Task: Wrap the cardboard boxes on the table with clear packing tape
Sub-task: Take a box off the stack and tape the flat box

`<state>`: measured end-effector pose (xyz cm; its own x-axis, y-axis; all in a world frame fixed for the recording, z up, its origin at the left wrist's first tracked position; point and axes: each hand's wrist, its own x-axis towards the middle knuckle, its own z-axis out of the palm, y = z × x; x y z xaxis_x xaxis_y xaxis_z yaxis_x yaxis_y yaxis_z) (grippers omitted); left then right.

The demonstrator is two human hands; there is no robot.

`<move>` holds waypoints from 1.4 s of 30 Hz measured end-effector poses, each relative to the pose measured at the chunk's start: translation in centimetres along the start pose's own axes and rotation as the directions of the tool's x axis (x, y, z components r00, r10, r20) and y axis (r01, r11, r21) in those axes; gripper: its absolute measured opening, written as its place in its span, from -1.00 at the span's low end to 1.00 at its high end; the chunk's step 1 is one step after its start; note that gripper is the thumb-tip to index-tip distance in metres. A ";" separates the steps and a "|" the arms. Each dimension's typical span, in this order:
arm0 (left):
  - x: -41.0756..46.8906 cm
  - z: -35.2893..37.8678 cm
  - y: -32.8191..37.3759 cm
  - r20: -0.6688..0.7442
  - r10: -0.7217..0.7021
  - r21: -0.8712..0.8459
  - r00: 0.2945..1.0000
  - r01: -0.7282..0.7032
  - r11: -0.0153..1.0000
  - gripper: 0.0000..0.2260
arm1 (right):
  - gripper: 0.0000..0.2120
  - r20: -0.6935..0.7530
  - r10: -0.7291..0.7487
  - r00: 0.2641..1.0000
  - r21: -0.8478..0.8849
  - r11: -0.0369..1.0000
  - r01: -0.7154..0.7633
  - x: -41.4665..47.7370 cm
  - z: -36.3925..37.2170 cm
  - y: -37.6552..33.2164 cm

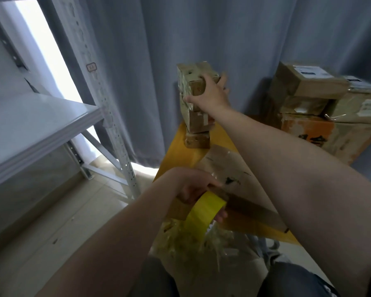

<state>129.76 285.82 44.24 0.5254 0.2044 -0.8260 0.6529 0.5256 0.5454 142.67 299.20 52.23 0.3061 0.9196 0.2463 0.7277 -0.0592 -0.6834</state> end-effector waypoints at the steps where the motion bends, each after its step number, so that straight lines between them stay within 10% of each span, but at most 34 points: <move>1: 0.2 -0.2 0.2 0.007 -0.005 0.005 1.000 0.005 1.000 -0.52 | -0.25 -0.041 0.001 0.999 0.015 1.000 -0.001 0.2 0.4 0.0; 9: 1.2 -1.1 0.6 0.042 0.004 -0.019 0.999 -0.003 1.000 -0.50 | -0.56 -0.495 -0.067 0.866 0.191 0.964 0.184 -0.9 -1.5 4.3; 15: 1.0 -1.0 0.6 0.012 0.025 -0.041 1.000 -0.025 0.999 -0.48 | -0.49 -0.621 0.035 0.783 0.058 0.998 0.002 -3.4 -2.3 10.9; 25: 0.7 0.3 -0.1 -0.076 0.047 -0.068 0.996 -0.052 0.996 -0.51 | -0.33 -0.141 0.315 0.939 -0.217 0.915 -0.340 -6.3 -1.1 14.2; 30: 0.8 1.3 -1.4 -0.152 0.108 -0.138 0.982 -0.129 0.982 -0.60 | -0.75 -0.030 0.188 0.982 0.142 0.973 -0.182 -14.2 -5.3 10.4; 36: 0.0 3.8 -3.6 -0.203 0.202 -0.202 0.958 -0.242 0.949 -0.73 | -0.40 0.597 0.326 0.733 0.056 0.894 -0.444 -25.4 -7.1 9.3; 42: 0.1 7.9 -6.7 -0.174 0.269 -0.227 0.947 -0.304 0.925 -0.77 | -0.47 0.635 0.324 0.701 0.272 0.755 -0.596 -31.2 -4.3 12.4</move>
<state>129.69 275.78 41.63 0.5784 0.4787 -0.6606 0.3207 0.6112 0.7236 144.79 268.12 39.03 0.0609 0.8722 -0.4854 0.2000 -0.4871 -0.8501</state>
